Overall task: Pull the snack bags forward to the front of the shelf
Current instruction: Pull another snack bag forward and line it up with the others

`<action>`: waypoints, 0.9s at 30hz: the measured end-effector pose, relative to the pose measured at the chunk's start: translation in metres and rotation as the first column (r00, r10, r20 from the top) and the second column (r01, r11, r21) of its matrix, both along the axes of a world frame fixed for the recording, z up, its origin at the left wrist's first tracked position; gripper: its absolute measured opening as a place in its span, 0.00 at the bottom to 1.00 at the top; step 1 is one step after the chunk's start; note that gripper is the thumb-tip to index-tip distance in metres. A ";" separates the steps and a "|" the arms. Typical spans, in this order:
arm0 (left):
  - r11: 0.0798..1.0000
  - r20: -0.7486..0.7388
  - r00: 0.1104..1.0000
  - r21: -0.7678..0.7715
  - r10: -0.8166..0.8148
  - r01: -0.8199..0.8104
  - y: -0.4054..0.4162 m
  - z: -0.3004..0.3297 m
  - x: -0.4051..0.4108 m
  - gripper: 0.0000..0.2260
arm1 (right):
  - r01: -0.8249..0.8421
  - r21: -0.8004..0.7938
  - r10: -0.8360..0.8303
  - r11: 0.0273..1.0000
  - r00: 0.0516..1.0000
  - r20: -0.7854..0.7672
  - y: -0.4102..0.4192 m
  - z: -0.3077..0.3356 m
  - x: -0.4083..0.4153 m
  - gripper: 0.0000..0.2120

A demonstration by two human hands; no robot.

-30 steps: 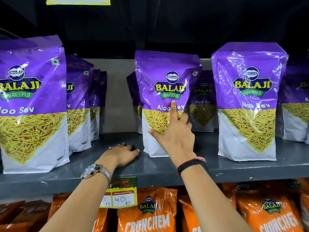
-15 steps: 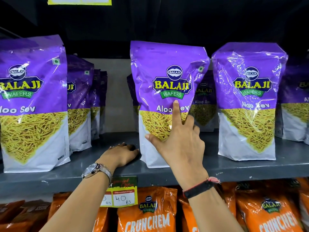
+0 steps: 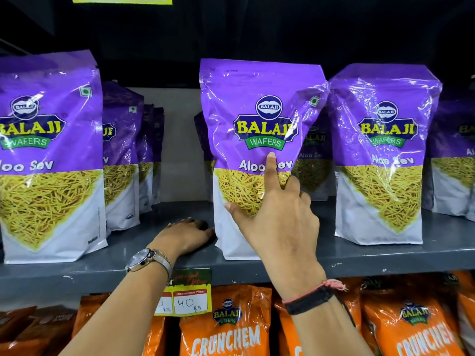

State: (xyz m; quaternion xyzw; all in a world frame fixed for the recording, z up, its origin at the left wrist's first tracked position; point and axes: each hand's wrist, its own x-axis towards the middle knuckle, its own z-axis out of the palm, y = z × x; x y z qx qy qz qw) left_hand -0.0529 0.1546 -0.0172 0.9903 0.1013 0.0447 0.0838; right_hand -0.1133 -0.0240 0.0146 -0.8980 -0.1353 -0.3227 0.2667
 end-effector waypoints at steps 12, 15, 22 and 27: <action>1.000 -0.004 1.000 -0.008 -0.023 0.023 0.004 -0.005 0.000 0.29 | -0.070 0.021 0.070 0.997 0.998 -0.001 -0.005 -0.011 -0.017 0.52; 1.000 -0.001 1.000 -0.003 -0.008 0.008 0.005 -0.004 -0.001 0.28 | -0.101 0.015 0.101 0.995 0.995 0.001 -0.003 -0.019 -0.015 0.49; 1.000 0.011 1.000 0.016 -0.013 0.013 0.007 -0.002 0.007 0.24 | -0.134 0.034 0.134 0.990 0.991 0.015 0.002 -0.023 0.005 0.44; 0.999 0.017 1.000 0.040 -0.023 0.022 0.005 -0.003 0.005 0.24 | -0.129 0.030 0.129 0.991 0.992 0.003 0.005 -0.022 0.015 0.44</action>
